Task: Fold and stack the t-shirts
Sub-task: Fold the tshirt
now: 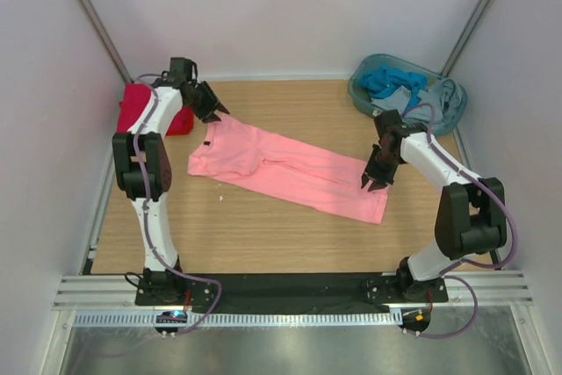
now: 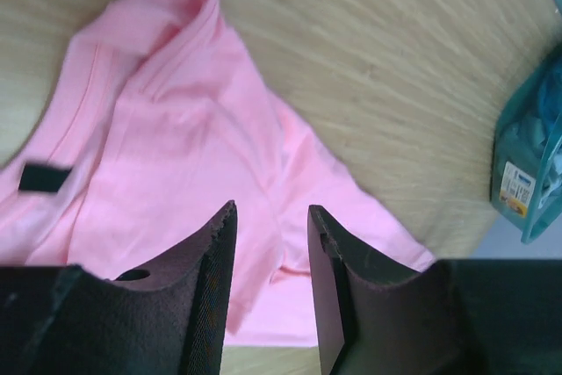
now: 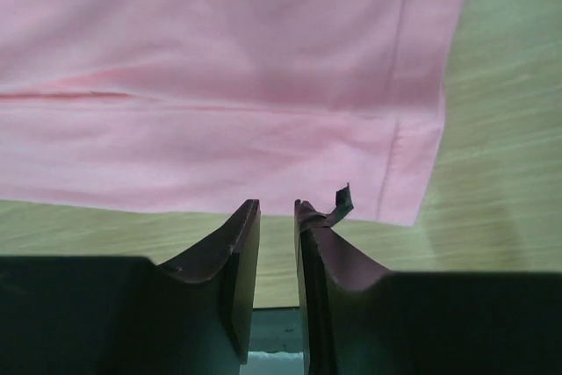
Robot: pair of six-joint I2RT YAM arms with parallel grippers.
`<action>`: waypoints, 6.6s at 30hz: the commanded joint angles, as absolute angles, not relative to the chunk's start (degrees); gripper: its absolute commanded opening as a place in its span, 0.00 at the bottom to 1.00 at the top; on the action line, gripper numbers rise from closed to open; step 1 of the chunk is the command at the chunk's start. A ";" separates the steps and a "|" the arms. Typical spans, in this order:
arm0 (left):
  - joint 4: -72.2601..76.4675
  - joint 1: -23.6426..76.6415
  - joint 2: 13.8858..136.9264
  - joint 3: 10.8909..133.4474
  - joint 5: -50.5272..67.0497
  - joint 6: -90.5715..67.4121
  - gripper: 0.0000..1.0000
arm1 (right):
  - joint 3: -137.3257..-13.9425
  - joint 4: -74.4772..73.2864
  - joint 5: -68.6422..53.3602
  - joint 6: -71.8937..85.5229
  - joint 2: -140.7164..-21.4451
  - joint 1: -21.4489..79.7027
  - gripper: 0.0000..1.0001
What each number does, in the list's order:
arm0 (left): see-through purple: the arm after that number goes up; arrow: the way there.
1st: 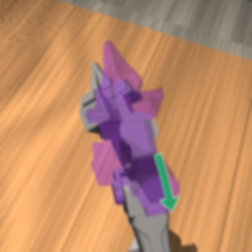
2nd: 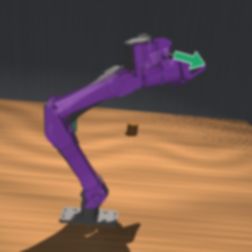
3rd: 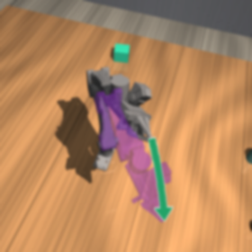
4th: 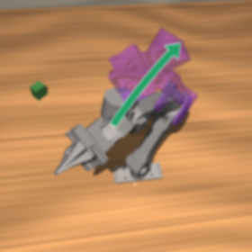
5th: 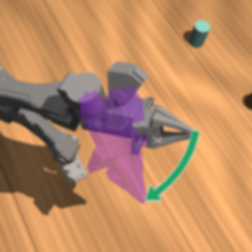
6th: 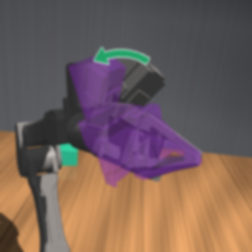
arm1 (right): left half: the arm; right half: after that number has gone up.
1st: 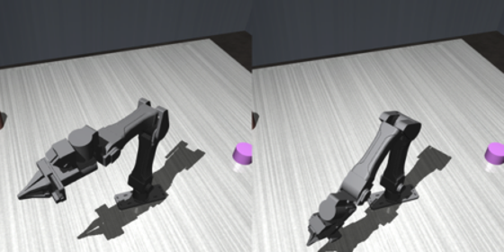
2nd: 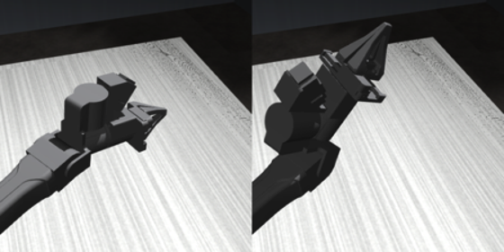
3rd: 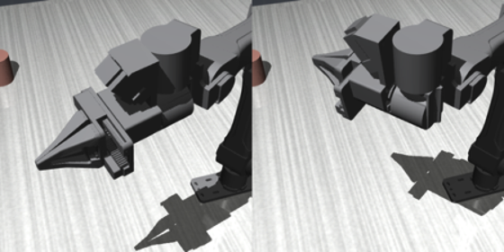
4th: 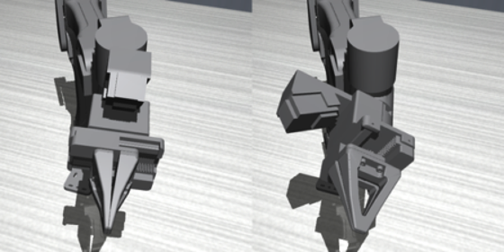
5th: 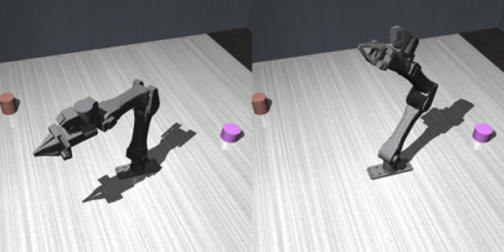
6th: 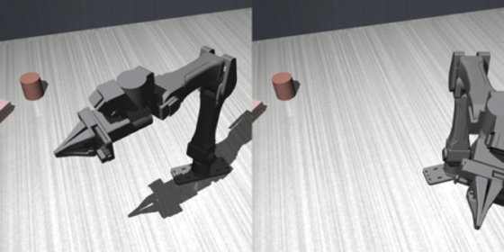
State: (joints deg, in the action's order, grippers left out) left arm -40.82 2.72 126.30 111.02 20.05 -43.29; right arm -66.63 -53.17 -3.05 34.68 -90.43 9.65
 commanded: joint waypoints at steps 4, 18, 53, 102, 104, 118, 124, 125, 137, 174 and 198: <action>-44.12 3.95 116.81 96.52 18.28 -39.55 0.40 | -55.12 -52.65 -5.45 36.12 -86.40 9.84 0.29; -43.86 6.68 124.80 89.30 6.07 -41.22 0.40 | -45.18 -48.08 5.09 34.72 -87.80 9.84 0.27; -44.92 8.26 113.64 95.20 10.11 -40.95 0.48 | -70.48 -55.54 -0.59 29.18 -84.55 5.19 0.59; -40.20 46.70 99.15 82.46 0.54 -70.26 0.41 | -71.09 -71.63 -8.53 35.95 -60.30 6.50 0.59; -35.88 51.22 98.27 78.67 -1.30 -74.86 0.41 | -72.50 -72.42 -8.53 36.38 -59.86 6.68 0.59; -25.14 61.17 110.29 77.43 -2.55 -90.17 0.44 | -73.74 -74.88 -10.90 37.71 -56.43 8.70 0.59; -20.74 63.02 114.95 77.95 -1.58 -93.87 0.45 | -74.53 -75.32 -9.67 37.00 -55.90 9.14 0.59; -20.74 63.02 115.31 78.13 -1.76 -93.87 0.45 | -74.10 -75.32 -9.67 37.00 -55.64 9.14 0.59; -24.78 63.46 116.72 78.48 -1.49 -96.15 0.36 | -73.65 -76.02 -7.29 36.12 -55.11 9.49 0.59; -38.93 66.53 81.75 43.52 4.74 -97.47 0.00 | -53.97 -69.88 -12.20 33.05 -57.03 10.55 0.60; -35.34 65.30 62.32 28.39 3.51 -102.31 0.47 | -37.97 -47.20 -22.49 34.80 -71.63 29.00 0.60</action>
